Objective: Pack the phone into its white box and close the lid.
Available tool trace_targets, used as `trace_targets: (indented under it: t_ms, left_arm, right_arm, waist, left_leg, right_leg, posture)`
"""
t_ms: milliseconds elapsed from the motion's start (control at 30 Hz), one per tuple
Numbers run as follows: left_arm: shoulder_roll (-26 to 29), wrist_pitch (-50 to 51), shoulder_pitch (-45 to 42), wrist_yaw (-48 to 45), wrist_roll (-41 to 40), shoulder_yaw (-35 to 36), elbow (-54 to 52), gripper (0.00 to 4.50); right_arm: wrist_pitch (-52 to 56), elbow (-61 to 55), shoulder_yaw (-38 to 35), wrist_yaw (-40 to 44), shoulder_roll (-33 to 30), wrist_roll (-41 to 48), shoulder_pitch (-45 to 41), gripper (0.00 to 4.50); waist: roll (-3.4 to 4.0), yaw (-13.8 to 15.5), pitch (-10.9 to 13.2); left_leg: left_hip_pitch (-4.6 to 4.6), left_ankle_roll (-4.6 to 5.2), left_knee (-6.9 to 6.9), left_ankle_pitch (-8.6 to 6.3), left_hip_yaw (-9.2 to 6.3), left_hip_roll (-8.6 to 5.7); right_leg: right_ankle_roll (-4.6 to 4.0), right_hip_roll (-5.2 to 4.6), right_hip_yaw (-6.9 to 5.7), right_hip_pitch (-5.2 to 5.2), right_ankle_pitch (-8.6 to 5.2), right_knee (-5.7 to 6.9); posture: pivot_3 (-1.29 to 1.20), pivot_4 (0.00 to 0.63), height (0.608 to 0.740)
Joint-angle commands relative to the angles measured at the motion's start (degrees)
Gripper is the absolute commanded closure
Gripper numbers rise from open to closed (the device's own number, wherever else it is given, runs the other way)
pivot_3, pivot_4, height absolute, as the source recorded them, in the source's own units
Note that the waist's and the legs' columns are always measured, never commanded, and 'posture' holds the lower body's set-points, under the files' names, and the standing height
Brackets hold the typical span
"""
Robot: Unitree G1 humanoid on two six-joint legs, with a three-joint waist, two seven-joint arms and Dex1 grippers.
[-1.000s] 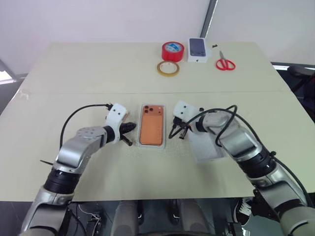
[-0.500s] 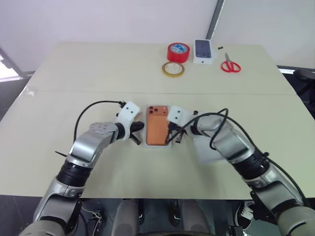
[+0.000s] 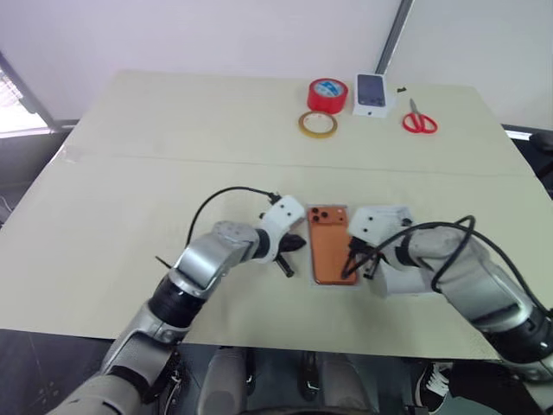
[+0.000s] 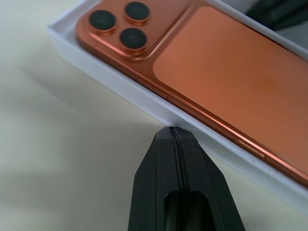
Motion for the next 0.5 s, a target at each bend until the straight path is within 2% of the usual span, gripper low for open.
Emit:
trace_targets:
  t_ms: [33, 233, 433, 500]
  left_arm:
    - [-4.61, 0.04, -0.95, -3.68, -2.26, -5.93, -0.13, 4.49]
    - [-5.01, -0.73, -1.45, -4.44, -1.48, -5.38, 1.90, 4.49]
    - [-2.14, -0.49, -1.06, -5.87, -1.96, -1.66, 0.52, 4.49]
    - [0.43, -0.11, -0.42, -6.24, -2.45, 1.27, -0.88, 4.49]
  right_arm:
    - [0.38, -5.81, -1.43, 0.41, -0.46, 2.62, 1.07, 4.50]
    - [1.36, -6.67, -3.93, 0.20, -2.56, 3.37, 2.52, 4.50]
    - [-2.24, -7.19, -10.85, 4.06, -8.35, 7.28, 4.43, 4.50]
    - [-2.77, -7.02, -14.74, 6.49, -10.51, 9.81, 4.92, 4.50]
  waist:
    - [0.00, -0.04, 0.00]
    - [0.00, -0.03, 0.00]
    - [0.00, -0.18, 0.00]
    - [0.01, -0.22, 0.01]
  left_leg:
    - [0.00, 0.01, 0.00, -0.01, 0.00, -0.02]
    - [0.00, 0.02, 0.02, -0.01, -0.01, -0.02]
    - [0.00, 0.03, 0.02, -0.01, -0.01, -0.02]
    - [0.00, 0.03, 0.02, -0.01, -0.02, 0.00]
  right_leg:
    - [0.00, -0.01, 0.00, 0.01, 0.00, -0.01]
    - [0.00, -0.01, 0.00, 0.02, 0.00, -0.01]
    - [0.01, -0.01, 0.00, 0.00, 0.00, -0.01]
    - [0.01, 0.02, 0.00, -0.01, 0.00, -0.01]
  posture:
    - [0.00, 0.150, 0.740]
    - [0.00, 0.150, 0.740]
    - [0.00, 0.150, 0.740]
    - [0.00, 0.150, 0.740]
